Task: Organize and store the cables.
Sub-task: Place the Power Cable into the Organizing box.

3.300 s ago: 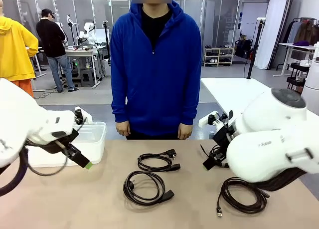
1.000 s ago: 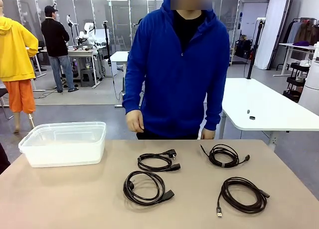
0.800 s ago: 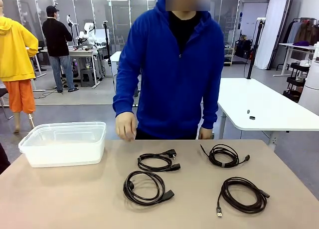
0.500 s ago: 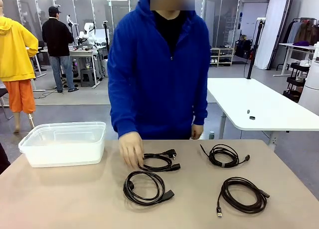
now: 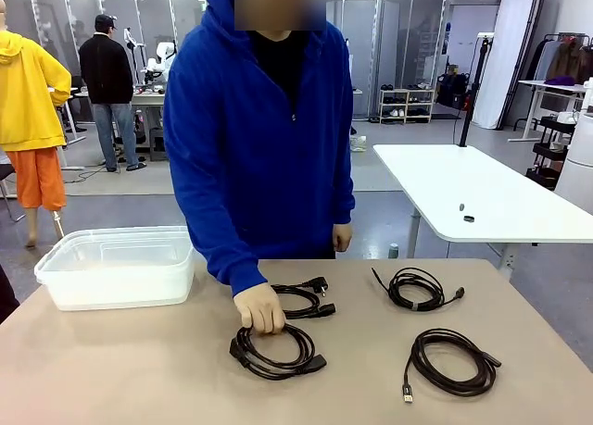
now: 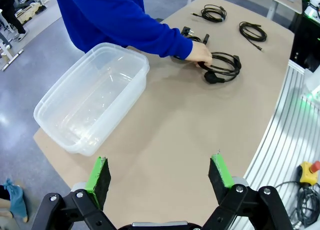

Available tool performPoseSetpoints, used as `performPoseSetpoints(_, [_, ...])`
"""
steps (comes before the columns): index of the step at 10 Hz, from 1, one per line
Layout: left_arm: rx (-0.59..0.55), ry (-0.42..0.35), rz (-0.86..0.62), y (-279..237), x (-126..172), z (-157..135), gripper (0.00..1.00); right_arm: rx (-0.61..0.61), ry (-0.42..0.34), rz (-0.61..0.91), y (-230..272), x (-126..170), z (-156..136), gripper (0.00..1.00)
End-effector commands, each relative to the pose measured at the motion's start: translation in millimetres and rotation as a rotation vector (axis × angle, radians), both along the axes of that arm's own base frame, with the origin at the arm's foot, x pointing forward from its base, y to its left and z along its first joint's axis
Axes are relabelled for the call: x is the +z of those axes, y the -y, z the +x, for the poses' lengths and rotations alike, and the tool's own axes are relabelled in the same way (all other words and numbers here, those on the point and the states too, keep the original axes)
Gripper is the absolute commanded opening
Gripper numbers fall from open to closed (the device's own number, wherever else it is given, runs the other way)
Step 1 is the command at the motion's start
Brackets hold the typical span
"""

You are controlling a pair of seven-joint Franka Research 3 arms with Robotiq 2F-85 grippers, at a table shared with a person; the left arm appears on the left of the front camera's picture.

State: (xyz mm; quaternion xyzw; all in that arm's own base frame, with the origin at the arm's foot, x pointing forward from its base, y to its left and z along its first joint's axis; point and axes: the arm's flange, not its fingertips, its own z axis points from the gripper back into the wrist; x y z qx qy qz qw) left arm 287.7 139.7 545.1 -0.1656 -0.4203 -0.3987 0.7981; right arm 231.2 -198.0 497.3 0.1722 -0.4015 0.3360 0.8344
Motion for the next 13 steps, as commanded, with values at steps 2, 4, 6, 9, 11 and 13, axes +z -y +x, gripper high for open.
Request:
performPoseSetpoints(2, [-0.022,0.007,-0.006,-0.3,0.7,-0.6,1.00,0.018,0.010,-0.002,0.8,0.6,-1.2,1.00])
performPoseSetpoints(4, [-0.022,0.007,-0.006,-0.3,0.7,-0.6,1.00,0.018,0.010,-0.002,0.8,0.6,-1.2,1.00])
performPoseSetpoints(6, [-0.022,0.007,-0.006,-0.3,0.7,-0.6,1.00,0.018,0.010,-0.002,0.8,0.6,-1.2,1.00])
performPoseSetpoints(9, [-0.022,0.007,-0.006,-0.3,0.7,-0.6,1.00,0.018,0.010,-0.002,0.8,0.6,-1.2,1.00])
performPoseSetpoints(11, [-0.060,0.065,0.016,19.5,8.5,1.6,1.00,0.018,0.010,-0.002,0.8,0.6,-1.2,1.00])
performPoseSetpoints(13, [-0.109,-0.042,0.061,78.7,18.7,28.0,1.00,0.018,0.010,-0.002,0.8,0.6,-1.2,1.00])
